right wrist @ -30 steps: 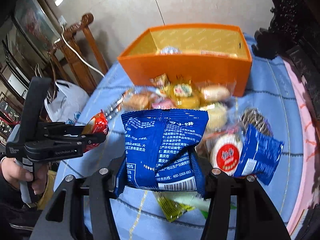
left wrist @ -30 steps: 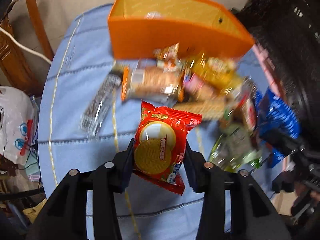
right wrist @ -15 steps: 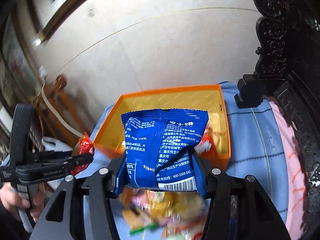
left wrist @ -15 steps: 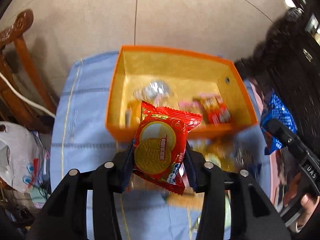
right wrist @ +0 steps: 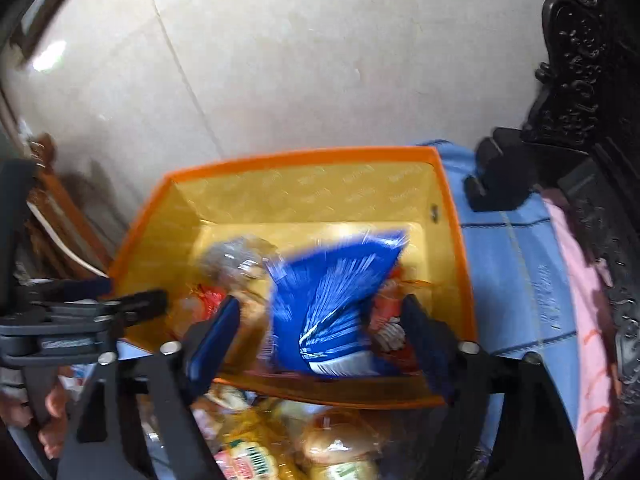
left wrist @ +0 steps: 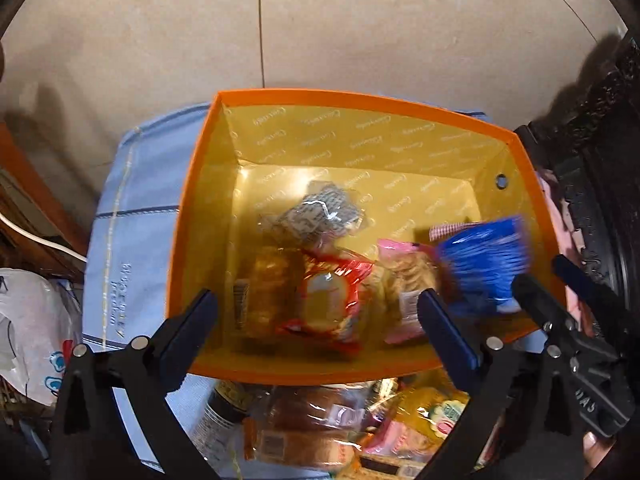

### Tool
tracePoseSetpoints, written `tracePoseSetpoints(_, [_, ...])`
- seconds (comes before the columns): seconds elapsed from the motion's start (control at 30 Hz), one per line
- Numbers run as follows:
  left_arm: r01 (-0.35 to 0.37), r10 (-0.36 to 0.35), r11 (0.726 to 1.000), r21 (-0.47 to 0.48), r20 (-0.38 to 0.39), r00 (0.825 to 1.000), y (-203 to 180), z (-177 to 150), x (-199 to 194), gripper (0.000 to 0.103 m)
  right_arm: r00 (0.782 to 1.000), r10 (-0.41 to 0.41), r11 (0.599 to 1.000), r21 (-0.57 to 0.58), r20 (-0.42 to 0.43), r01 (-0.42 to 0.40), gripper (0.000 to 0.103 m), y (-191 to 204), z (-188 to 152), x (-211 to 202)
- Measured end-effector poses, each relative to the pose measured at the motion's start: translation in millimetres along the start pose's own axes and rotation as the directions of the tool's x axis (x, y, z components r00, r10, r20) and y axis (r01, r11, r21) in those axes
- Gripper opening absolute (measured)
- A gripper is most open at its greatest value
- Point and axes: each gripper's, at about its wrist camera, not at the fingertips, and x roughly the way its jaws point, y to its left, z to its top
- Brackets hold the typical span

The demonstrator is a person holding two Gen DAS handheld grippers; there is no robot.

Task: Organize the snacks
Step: 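Carry the red packet and blue bag into the orange box and open both grippers, then grasp the clear dark-printed snack tube with the left gripper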

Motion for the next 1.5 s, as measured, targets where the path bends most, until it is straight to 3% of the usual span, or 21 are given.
tracePoseSetpoints(0.07, [0.003, -0.003, 1.000, 0.004, 0.000, 1.000, 4, -6, -3, 0.098, 0.999, -0.015, 1.000, 0.008, 0.039, 0.015, 0.097, -4, -7, -8])
tracePoseSetpoints(0.23, [-0.056, 0.056, 0.998, -0.002, 0.021, 0.998, 32, -32, -23, 0.098, 0.998, -0.012, 1.000, 0.020, 0.064, 0.011, 0.099, -17, -38, -38])
tracePoseSetpoints(0.37, [-0.071, 0.070, 0.995, -0.069, -0.020, 0.997, 67, -64, -29, 0.098, 0.998, -0.013, 0.999, 0.030, 0.055, 0.012, 0.099, -29, -71, -64])
tracePoseSetpoints(0.63, [-0.109, 0.096, 0.988, -0.105, -0.125, 0.988, 99, -138, -18, 0.098, 0.999, -0.019, 0.996, 0.084, -0.026, 0.021, 0.099, -44, -128, -100])
tracePoseSetpoints(0.8, [-0.184, 0.164, 0.979, -0.091, -0.191, 0.968, 107, -177, 0, 0.098, 0.998, -0.007, 0.990, 0.139, -0.065, 0.016, 0.099, -52, -154, -107])
tracePoseSetpoints(0.9, [-0.145, 0.116, 0.979, -0.143, -0.198, 0.973, 113, -192, -1, 0.098, 0.995, -0.011, 0.984, 0.176, -0.095, 0.028, 0.099, -59, -168, -106])
tracePoseSetpoints(1.23, [-0.151, 0.137, 0.987, -0.055, -0.201, 0.970, 104, -196, 9, 0.098, 0.980, 0.018, 0.969, 0.245, -0.199, 0.032, 0.099, -65, -202, -92])
tracePoseSetpoints(1.5, [-0.177, 0.178, 0.984, 0.023, -0.177, 0.968, 98, -171, 37, 0.095, 0.980, 0.017, 0.970, 0.239, -0.200, 0.032, 0.099, -67, -197, -91])
